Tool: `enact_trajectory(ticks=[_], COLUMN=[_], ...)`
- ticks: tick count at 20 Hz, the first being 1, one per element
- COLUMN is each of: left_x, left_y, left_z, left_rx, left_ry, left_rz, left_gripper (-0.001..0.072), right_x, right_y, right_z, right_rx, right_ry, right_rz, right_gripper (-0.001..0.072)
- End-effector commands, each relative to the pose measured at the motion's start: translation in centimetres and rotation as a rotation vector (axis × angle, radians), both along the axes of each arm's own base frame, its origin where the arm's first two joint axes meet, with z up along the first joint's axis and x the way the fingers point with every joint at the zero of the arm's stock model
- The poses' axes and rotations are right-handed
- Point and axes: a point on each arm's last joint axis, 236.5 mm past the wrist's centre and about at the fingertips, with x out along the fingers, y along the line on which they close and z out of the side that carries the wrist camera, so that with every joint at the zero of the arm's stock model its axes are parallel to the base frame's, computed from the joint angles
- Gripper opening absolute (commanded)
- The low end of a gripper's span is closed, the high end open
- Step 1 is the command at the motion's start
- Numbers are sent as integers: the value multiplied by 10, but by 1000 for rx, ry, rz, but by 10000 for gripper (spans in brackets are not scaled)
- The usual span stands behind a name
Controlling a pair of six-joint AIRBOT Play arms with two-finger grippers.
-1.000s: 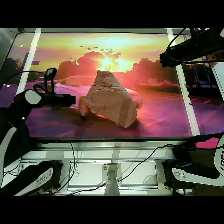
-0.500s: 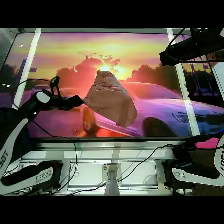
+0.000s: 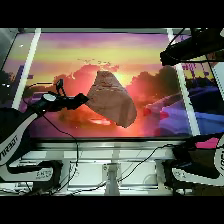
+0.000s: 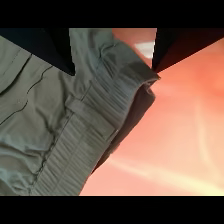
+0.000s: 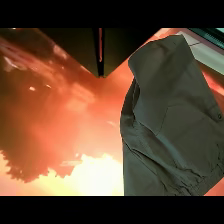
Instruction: Fold the clothes and pants, and hang the long-sleeved shirts on hangers.
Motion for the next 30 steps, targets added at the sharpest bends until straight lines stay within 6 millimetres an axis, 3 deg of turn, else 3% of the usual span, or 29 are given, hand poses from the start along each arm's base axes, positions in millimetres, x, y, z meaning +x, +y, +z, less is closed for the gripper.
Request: enact_trajectory(ticks=[1, 3, 5, 6, 8, 10, 13, 15, 17, 18, 19, 21, 23, 25, 28, 30], left_x=[8, 11, 18, 23, 33, 45, 64, 66, 62, 59, 57, 53, 46, 40, 35, 37], left_y=[-1, -6, -12, -13, -20, -29, -29, -22, -15, -11, -8, -2, -1, 1, 2, 3], left_z=[-8, -8, -4, -1, 10, 34, 100, 149, 194, 212, 226, 247, 270, 296, 327, 339], left_rx=[33, 50, 73, 87, 113, 124, 143, 152, 169, 169, 169, 170, 152, 143, 137, 136], left_ry=[-28, -49, -89, -114, -178, -256, -434, -546, -657, -696, -725, -769, -811, -867, -932, -956], left_rz=[20, 17, 18, 25, -9, -74, -108, -102, -101, -92, -82, -66, -49, -36, -26, -16], left_gripper=[526, 366, 89, 28, 26, 25, 24, 24, 24, 24, 24, 24, 24, 24, 24, 24], right_x=[3, 3, 4, 3, 5, 10, 16, 15, 16, 17, 18, 21, 26, 29, 14, 6], right_y=[0, 0, 3, 6, 10, 9, -9, -14, -12, -6, 2, 37, 66, 75, 77, 81], right_z=[1, 2, 3, 4, 6, 8, -6, -30, -67, -88, -107, -136, -152, -170, -203, -211], right_rx=[2, 3, 16, 25, 43, 40, -27, -35, -33, -11, 21, 195, 374, 465, 498, 523], right_ry=[-12, -14, -18, -18, -28, -48, -25, 33, 100, 131, 153, 179, 190, 206, 282, 321], right_rz=[-3, -3, 2, 8, 15, 6, -34, -45, -48, -46, -43, -41, -79, -136, -184, -194], right_gripper=[9, 9, 9, 9, 9, 9, 9, 10, 32, 80, 102, 104, 192, 278, 278, 278])
